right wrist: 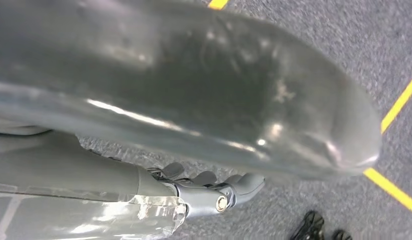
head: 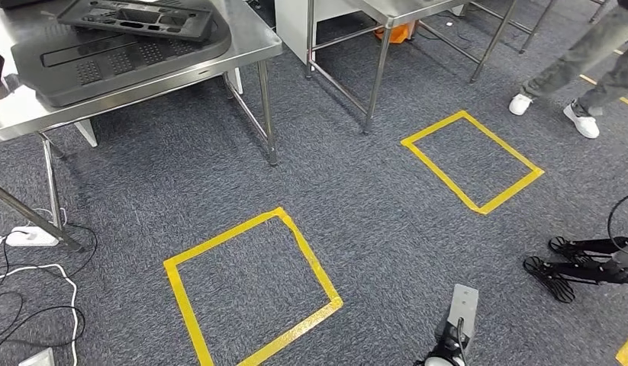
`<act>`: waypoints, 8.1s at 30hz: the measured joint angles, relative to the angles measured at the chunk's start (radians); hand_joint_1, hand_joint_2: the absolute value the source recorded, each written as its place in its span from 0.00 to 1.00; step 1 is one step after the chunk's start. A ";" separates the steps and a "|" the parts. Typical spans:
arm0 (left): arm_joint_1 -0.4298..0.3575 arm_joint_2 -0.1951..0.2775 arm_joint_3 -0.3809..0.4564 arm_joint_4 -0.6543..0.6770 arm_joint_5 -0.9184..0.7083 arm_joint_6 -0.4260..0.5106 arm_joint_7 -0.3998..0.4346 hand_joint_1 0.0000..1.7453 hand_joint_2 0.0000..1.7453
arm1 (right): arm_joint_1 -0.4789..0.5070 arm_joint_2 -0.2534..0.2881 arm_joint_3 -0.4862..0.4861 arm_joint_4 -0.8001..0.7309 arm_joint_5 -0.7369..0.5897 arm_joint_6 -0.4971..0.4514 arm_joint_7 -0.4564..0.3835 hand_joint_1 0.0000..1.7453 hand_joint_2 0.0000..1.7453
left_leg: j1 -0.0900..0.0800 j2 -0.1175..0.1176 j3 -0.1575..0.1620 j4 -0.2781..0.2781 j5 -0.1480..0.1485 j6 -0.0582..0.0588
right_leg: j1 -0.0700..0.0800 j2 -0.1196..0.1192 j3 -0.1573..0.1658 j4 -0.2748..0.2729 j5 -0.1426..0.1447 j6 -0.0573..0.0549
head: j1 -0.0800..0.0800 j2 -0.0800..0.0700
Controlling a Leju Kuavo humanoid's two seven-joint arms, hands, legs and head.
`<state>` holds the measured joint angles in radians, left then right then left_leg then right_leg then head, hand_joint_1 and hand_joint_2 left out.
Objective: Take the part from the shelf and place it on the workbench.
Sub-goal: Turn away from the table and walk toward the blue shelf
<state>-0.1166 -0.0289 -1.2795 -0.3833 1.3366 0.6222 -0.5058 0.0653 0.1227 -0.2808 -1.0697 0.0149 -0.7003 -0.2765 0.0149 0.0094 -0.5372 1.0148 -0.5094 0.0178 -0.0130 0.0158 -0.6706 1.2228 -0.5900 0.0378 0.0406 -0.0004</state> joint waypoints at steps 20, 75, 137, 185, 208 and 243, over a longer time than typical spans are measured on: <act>0.001 -0.001 0.000 0.000 0.003 0.002 0.007 0.00 0.00 | 0.009 -0.003 -0.002 0.066 -0.031 0.000 0.019 0.00 0.00 | -0.002 -0.012 -0.065 0.171 -0.060 -0.044 | 0.004 0.026 0.108 -0.209 0.107 -0.050 | -0.020 0.000; -0.005 0.000 -0.020 -0.046 -0.022 0.020 0.088 0.00 0.00 | -0.059 -0.041 0.332 0.636 -0.356 0.001 0.185 0.00 0.00 | 0.003 0.025 -0.012 0.106 -0.095 -0.052 | 0.004 -0.022 0.101 -0.206 0.106 -0.054 | 0.003 0.000; -0.002 0.023 -0.028 -0.071 -0.018 0.021 0.062 0.00 0.00 | -0.100 -0.064 0.455 0.725 -0.395 0.001 0.192 0.00 0.00 | -0.002 0.011 -0.041 0.163 -0.123 -0.044 | 0.011 -0.009 0.100 -0.209 0.111 -0.063 | 0.000 0.000; 0.007 0.029 -0.027 -0.065 -0.014 0.011 0.058 0.00 0.00 | -0.097 -0.067 0.513 0.737 -0.419 0.001 0.210 0.00 0.00 | -0.002 0.018 -0.003 -0.001 -0.001 0.006 | 0.002 -0.006 -0.032 0.079 -0.029 -0.012 | 0.011 0.000; 0.006 0.029 -0.028 -0.065 -0.016 0.015 0.056 0.00 0.00 | -0.098 -0.077 0.529 0.737 -0.428 0.001 0.201 0.00 0.00 | -0.003 -0.069 -0.012 0.014 -0.002 -0.026 | 0.010 0.093 0.103 -0.192 0.091 -0.052 | -0.023 0.000; 0.003 0.028 -0.028 -0.065 -0.018 0.010 0.056 0.00 0.00 | -0.086 -0.072 0.559 0.730 -0.450 0.000 0.240 0.00 0.00 | 0.001 -0.051 -0.004 -0.005 0.006 -0.012 | 0.012 0.098 0.094 -0.180 0.080 -0.043 | -0.023 0.000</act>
<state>-0.1131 -0.0009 -1.3073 -0.4480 1.3189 0.6325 -0.4495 -0.0206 0.0503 0.2784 -0.3399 -0.4350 -0.7003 -0.0361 0.0158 -0.0417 -0.5408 1.0101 -0.5029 0.0059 -0.0007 0.1138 -0.5765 1.0433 -0.5102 -0.0053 0.0173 -0.0004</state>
